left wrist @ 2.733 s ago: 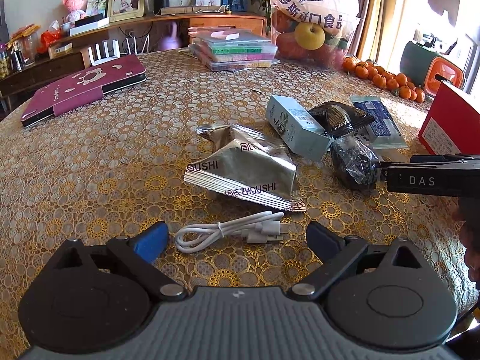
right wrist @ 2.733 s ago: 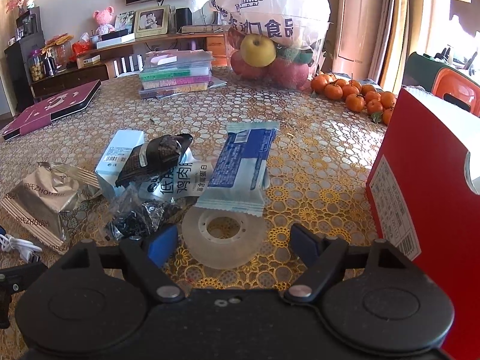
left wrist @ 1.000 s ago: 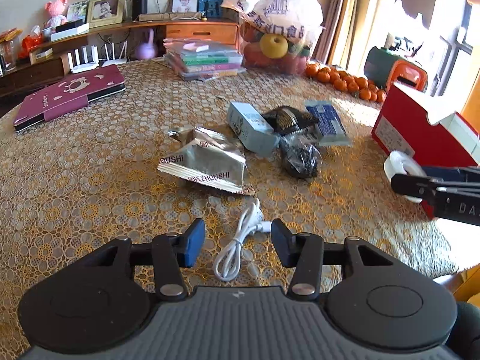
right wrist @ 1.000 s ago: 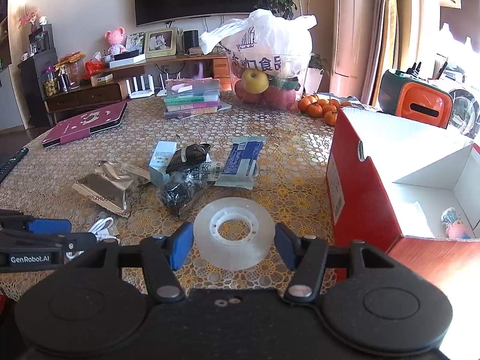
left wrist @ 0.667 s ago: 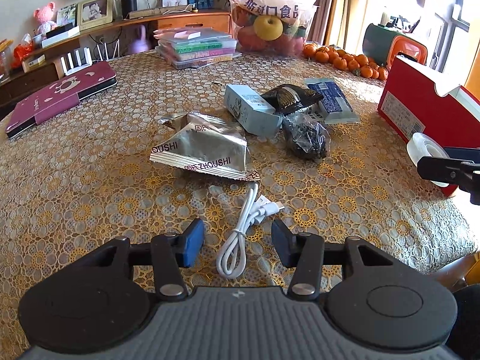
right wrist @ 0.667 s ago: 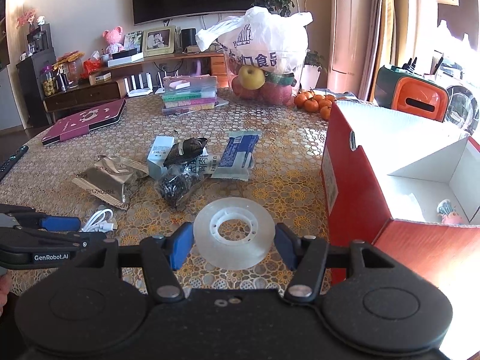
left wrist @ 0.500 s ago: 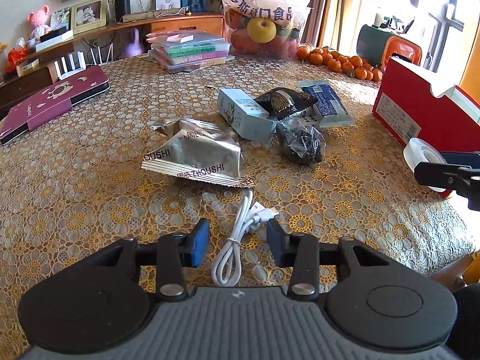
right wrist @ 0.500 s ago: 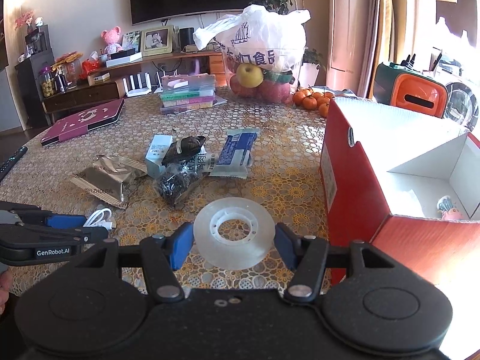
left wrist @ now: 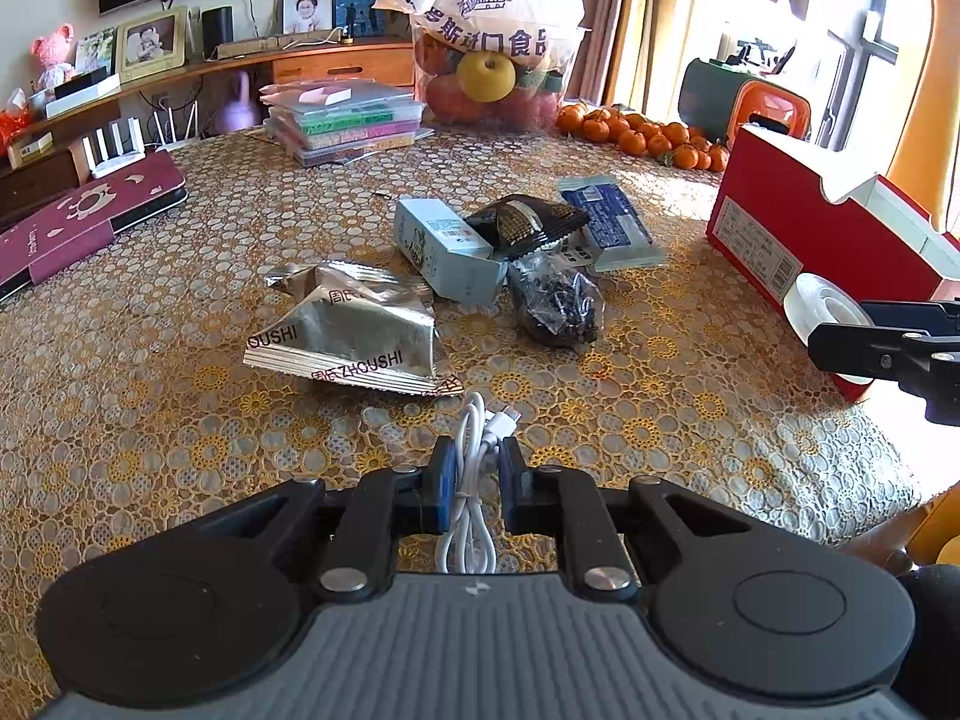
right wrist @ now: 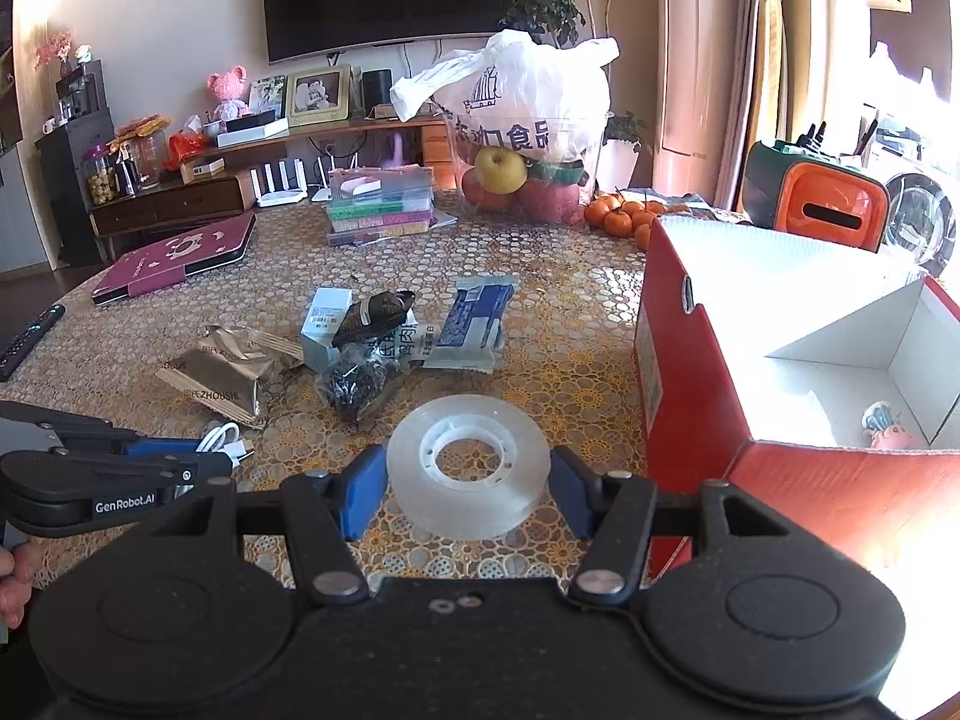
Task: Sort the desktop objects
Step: 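Carry the cable in the left tool while the right tool carries the tape roll over the shoebox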
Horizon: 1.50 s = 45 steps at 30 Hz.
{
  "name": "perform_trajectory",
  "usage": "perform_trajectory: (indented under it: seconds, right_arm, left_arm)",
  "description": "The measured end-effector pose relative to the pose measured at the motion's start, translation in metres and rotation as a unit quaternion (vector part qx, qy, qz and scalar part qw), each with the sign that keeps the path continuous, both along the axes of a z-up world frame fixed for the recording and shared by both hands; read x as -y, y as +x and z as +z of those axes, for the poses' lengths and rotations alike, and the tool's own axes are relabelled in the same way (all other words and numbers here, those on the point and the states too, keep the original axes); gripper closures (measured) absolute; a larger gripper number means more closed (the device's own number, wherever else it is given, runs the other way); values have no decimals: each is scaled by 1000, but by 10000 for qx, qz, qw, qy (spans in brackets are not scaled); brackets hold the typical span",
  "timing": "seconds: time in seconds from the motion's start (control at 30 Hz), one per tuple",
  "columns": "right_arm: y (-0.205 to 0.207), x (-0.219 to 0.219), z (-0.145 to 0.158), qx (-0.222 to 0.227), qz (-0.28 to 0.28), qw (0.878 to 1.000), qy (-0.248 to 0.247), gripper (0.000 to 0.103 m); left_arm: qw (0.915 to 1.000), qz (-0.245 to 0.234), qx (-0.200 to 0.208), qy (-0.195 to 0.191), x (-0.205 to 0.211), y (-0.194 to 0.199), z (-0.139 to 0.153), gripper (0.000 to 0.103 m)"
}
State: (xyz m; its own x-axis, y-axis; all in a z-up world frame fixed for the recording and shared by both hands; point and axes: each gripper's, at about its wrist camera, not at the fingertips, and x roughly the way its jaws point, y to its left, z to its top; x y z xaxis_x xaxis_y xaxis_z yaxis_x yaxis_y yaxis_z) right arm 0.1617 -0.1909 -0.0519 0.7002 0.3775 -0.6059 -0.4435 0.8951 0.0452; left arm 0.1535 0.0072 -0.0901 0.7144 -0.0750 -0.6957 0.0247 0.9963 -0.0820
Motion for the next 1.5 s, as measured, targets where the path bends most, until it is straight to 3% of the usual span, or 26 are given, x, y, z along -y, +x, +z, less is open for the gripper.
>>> perform_trajectory:
  seconds: [0.37, 0.93, 1.2, 1.5]
  right_arm:
    - [-19, 25, 27, 159, -105, 9998, 67, 45]
    - [-29, 88, 62, 614, -510, 9968, 98, 45]
    - [-24, 116, 69, 731, -685, 9950, 43, 45]
    - [-3, 145, 71, 564, -810, 9951, 45, 45]
  left_arm:
    - [9983, -405, 215, -351, 30, -12, 43, 89]
    - [9882, -1351, 659, -296, 107, -8, 102, 89]
    - [9826, -1667, 748, -348, 141, 6, 116, 89]
    - [9781, -1922, 712, -369, 171, 28, 121, 89]
